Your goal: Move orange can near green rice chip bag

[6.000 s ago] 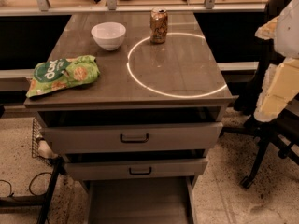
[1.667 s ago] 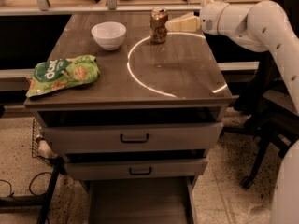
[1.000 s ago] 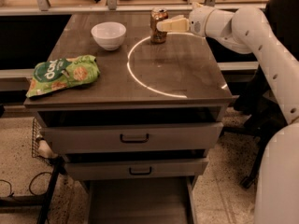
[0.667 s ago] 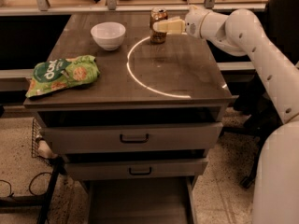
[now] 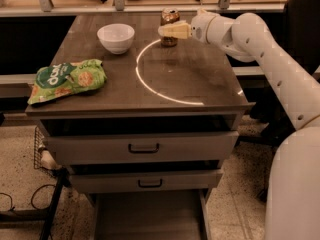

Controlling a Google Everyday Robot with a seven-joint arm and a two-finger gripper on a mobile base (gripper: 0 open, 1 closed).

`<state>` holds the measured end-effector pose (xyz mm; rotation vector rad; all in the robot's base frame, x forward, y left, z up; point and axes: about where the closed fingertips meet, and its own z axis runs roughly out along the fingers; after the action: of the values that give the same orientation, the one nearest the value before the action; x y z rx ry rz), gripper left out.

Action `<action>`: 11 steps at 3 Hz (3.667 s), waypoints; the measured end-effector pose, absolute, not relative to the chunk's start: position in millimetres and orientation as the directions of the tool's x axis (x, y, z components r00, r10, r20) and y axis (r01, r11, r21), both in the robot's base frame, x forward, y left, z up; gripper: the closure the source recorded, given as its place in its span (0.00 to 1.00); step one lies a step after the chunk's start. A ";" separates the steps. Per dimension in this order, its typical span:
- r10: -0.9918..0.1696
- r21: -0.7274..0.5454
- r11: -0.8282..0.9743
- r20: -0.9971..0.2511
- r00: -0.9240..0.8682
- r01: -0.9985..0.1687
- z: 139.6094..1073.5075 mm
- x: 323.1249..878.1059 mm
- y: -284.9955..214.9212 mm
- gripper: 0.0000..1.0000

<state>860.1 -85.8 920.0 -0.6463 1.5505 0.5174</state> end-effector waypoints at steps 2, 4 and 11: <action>-0.060 -0.024 0.716 -0.998 -0.026 -0.698 911.6 872.7 -63.2 0.00; -0.049 -0.019 0.706 -0.999 -0.023 -0.708 904.5 882.3 -52.7 0.17; -0.073 -0.086 0.689 -0.996 0.049 -0.719 968.2 834.2 -50.2 1.00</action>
Offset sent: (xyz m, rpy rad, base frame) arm 0.0221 0.0277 -0.0109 0.0625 -0.0007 0.0437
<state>834.2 -50.2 968.2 -0.6971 1.4594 0.5586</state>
